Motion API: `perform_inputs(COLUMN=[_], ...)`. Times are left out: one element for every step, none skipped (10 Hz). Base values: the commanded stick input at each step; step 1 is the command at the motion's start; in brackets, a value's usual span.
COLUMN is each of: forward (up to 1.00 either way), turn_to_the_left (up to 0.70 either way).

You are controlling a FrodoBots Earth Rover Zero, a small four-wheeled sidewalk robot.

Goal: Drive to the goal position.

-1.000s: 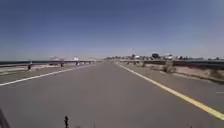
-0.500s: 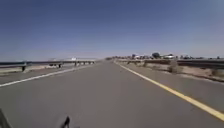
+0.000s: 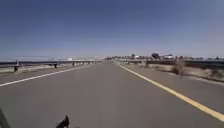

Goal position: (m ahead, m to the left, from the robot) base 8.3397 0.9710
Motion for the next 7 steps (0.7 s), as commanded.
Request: perform_inputs(forward=[1.0, 1.0, 1.0, 1.0, 1.0, 1.0, 1.0], turn_to_the_left=[0.0, 0.0, 0.0, 0.0, 0.0, 0.0, 0.0])
